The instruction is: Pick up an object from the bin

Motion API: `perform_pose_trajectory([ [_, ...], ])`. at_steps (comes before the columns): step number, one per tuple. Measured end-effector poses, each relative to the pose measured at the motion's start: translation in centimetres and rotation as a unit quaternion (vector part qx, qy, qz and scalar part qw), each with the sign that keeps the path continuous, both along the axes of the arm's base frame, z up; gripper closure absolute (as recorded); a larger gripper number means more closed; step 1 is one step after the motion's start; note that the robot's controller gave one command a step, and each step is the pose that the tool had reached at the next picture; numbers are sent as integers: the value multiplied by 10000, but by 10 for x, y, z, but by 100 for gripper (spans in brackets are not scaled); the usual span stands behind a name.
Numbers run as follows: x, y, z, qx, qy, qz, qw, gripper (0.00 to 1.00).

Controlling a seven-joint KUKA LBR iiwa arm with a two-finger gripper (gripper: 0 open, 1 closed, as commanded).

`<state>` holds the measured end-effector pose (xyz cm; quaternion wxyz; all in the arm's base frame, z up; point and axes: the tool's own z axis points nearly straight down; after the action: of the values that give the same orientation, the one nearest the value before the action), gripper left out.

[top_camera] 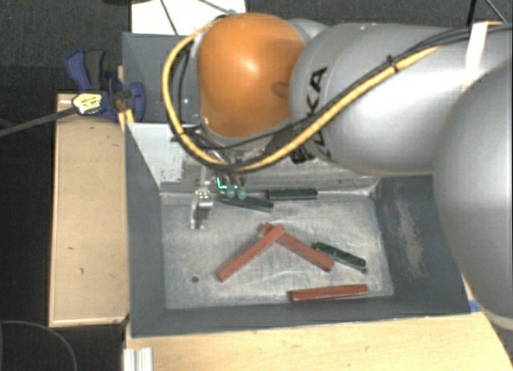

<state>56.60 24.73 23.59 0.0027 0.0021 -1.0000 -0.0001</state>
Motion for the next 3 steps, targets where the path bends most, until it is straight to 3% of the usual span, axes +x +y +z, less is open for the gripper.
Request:
perform_pose_trajectory([
  [1,2,-2,5,10,-43,-31,10000,0],
  [2,-1,-33,-44,9,-50,679,9977,0],
  [3,-36,-60,-67,9,-36,2405,9706,0],
])
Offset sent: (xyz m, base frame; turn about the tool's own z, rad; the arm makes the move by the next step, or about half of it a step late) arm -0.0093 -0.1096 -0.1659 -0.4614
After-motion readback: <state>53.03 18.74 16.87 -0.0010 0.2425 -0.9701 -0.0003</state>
